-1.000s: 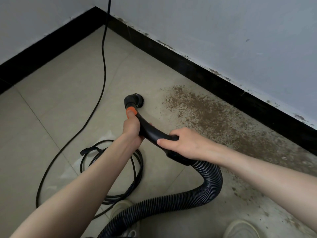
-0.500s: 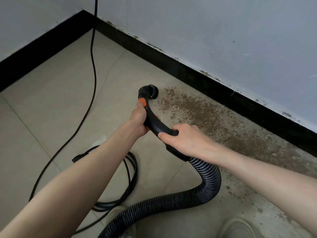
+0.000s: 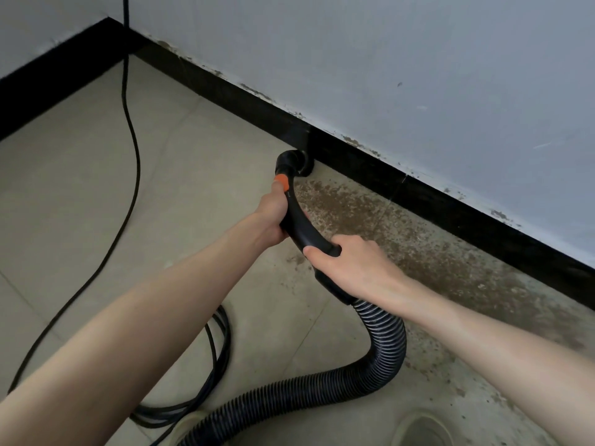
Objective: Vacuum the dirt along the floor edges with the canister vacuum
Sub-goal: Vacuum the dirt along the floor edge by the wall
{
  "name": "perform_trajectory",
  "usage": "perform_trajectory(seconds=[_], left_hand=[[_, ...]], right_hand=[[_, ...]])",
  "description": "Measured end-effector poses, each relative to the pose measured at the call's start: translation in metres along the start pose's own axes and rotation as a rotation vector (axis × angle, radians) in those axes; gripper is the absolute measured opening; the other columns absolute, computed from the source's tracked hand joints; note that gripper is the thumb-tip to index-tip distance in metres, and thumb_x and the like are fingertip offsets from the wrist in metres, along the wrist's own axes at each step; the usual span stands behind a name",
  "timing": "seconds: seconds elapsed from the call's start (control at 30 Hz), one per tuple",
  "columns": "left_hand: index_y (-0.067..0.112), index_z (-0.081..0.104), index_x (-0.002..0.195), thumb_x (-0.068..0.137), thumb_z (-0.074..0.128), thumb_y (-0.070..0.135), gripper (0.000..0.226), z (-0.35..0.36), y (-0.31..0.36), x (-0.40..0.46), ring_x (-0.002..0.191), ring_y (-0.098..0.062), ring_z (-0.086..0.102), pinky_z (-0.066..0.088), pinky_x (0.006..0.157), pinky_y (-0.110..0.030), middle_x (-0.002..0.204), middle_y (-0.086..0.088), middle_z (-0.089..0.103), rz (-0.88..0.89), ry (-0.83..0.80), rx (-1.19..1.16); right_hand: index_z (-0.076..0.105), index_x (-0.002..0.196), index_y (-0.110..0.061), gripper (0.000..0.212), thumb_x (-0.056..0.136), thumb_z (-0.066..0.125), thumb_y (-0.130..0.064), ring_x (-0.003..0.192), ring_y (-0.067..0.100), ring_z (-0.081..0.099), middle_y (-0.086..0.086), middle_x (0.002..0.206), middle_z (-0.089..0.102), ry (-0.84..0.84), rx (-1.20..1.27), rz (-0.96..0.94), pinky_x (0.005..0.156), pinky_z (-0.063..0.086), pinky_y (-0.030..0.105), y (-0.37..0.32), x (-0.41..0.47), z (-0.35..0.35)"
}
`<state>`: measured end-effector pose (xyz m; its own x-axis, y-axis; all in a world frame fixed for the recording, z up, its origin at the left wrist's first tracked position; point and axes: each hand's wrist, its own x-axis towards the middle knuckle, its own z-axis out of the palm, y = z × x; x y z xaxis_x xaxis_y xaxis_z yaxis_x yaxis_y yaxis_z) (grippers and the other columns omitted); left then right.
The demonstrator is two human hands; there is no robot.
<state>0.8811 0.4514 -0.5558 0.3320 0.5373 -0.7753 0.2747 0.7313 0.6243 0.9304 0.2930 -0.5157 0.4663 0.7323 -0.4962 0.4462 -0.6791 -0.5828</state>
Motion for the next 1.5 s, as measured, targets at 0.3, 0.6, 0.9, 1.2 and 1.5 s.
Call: perform_trajectory(seconds=[0.3, 0.6, 0.9, 1.2, 1.5], left_hand=[[0.006, 0.05, 0.097, 0.097, 0.04, 0.055, 0.05, 0.01, 0.001, 0.001, 0.063, -0.023, 0.056, 0.05, 0.059, -0.034, 0.077, -0.01, 0.055, 0.018, -0.014, 0.037], [0.006, 0.042, 0.113, 0.099, 0.037, 0.054, 0.05, -0.054, -0.006, -0.032, 0.047, -0.021, 0.059, 0.049, 0.043, -0.028, 0.072, -0.012, 0.057, 0.102, 0.182, -0.153], [0.002, 0.039, 0.133, 0.098, 0.037, 0.053, 0.062, -0.089, -0.046, -0.067, 0.058, -0.025, 0.059, 0.049, 0.041, -0.029, 0.08, -0.015, 0.055, 0.042, 0.325, -0.292], [-0.003, 0.047, 0.12, 0.099, 0.03, 0.055, 0.064, -0.069, -0.077, -0.075, 0.064, -0.028, 0.059, 0.051, 0.064, -0.036, 0.076, -0.014, 0.057, -0.009, 0.221, -0.201], [0.003, 0.046, 0.117, 0.099, 0.033, 0.055, 0.056, -0.052, -0.067, -0.064, 0.064, -0.026, 0.06, 0.054, 0.066, -0.039, 0.078, -0.011, 0.057, -0.006, 0.196, -0.137]], right_hand=[[0.055, 0.081, -0.028, 0.042, 0.086, 0.047, -0.068, 0.061, 0.018, 0.063, -0.004, 0.068, 0.062, 0.016, 0.0, 0.015, 0.051, 0.042, 0.029, 0.004, -0.002, -0.001], [0.06, 0.085, -0.024, 0.044, 0.087, 0.049, -0.067, 0.06, 0.017, 0.06, -0.002, 0.071, 0.063, -0.123, -0.084, -0.205, 0.049, 0.037, 0.028, -0.02, -0.007, 0.008], [0.056, 0.077, -0.027, 0.04, 0.086, 0.052, -0.066, 0.063, 0.014, 0.059, -0.005, 0.074, 0.06, -0.422, -0.149, -0.26, 0.055, 0.042, 0.027, -0.031, -0.018, 0.018], [0.06, 0.086, -0.022, 0.051, 0.08, 0.048, -0.071, 0.064, 0.013, 0.062, -0.003, 0.081, 0.069, -0.418, -0.096, -0.167, 0.06, 0.047, 0.032, 0.006, -0.047, 0.025], [0.058, 0.082, -0.02, 0.053, 0.08, 0.048, -0.071, 0.066, 0.018, 0.062, -0.002, 0.075, 0.066, -0.323, -0.058, -0.128, 0.06, 0.045, 0.033, 0.015, -0.044, 0.024]])
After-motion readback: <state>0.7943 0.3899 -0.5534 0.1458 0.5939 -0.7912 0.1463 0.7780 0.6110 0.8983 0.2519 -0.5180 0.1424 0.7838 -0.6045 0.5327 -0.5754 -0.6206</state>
